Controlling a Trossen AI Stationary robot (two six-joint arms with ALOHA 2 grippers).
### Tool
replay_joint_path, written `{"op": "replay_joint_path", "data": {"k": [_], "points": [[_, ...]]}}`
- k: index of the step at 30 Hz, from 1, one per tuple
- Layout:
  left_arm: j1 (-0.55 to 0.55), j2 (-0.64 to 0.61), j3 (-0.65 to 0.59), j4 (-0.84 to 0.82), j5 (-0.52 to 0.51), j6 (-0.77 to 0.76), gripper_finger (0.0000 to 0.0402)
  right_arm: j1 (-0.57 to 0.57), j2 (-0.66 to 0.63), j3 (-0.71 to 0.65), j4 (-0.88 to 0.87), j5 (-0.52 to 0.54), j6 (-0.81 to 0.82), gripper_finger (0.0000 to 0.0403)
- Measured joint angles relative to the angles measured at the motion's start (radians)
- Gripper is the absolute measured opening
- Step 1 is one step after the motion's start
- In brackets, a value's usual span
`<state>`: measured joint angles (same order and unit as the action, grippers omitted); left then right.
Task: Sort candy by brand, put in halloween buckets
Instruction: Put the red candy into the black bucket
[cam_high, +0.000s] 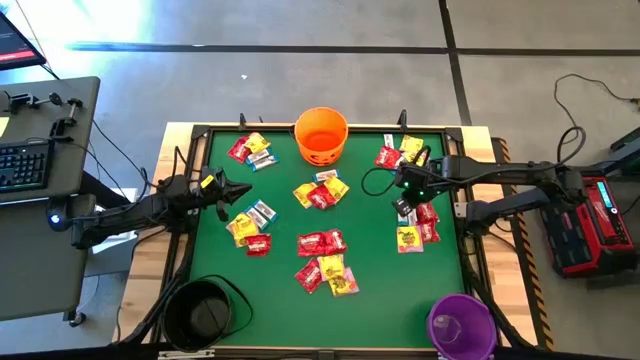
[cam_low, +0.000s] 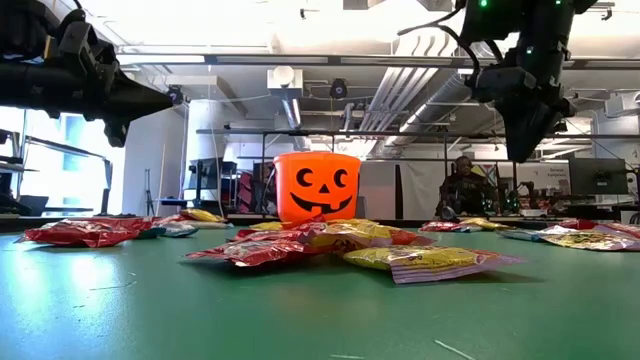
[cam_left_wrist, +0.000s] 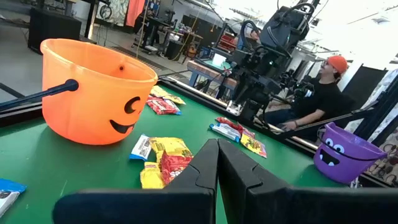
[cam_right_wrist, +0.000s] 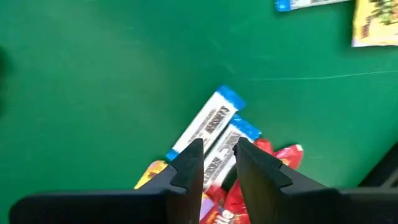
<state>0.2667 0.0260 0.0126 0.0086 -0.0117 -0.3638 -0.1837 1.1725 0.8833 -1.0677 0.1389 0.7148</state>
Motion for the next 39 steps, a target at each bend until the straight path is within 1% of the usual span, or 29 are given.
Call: {"op": "replay_joint_path", "data": {"k": [5, 8, 17, 20, 26, 29, 39], "points": [[0.000, 0.000, 0.000, 0.000, 0.000, 0.000, 0.0000, 0.000, 0.000, 0.000, -0.028, 0.001, 0.062, 0.0083], [0.000, 0.000, 0.000, 0.000, 0.000, 0.000, 0.0000, 0.000, 0.000, 0.000, -0.036, -0.015, 0.063, 0.0090], [0.000, 0.000, 0.000, 0.000, 0.000, 0.000, 0.0000, -0.013, 0.000, 0.000, -0.068, -0.011, 0.020, 0.0168], [0.000, 0.000, 0.000, 0.000, 0.000, 0.000, 0.0000, -0.027, 0.000, 0.000, -0.078, -0.011, 0.002, 0.0184], [0.000, 0.000, 0.000, 0.000, 0.000, 0.000, 0.0000, -0.074, 0.013, 0.000, -0.078, -0.011, -0.082, 0.0190], [0.000, 0.000, 0.000, 0.000, 0.000, 0.000, 0.0000, -0.093, 0.035, 0.000, -0.064, -0.011, -0.155, 0.0190], [0.000, 0.000, 0.000, 0.000, 0.000, 0.000, 0.0000, -0.180, 0.173, 0.000, -0.033, -0.017, -0.281, 0.0190]]}}
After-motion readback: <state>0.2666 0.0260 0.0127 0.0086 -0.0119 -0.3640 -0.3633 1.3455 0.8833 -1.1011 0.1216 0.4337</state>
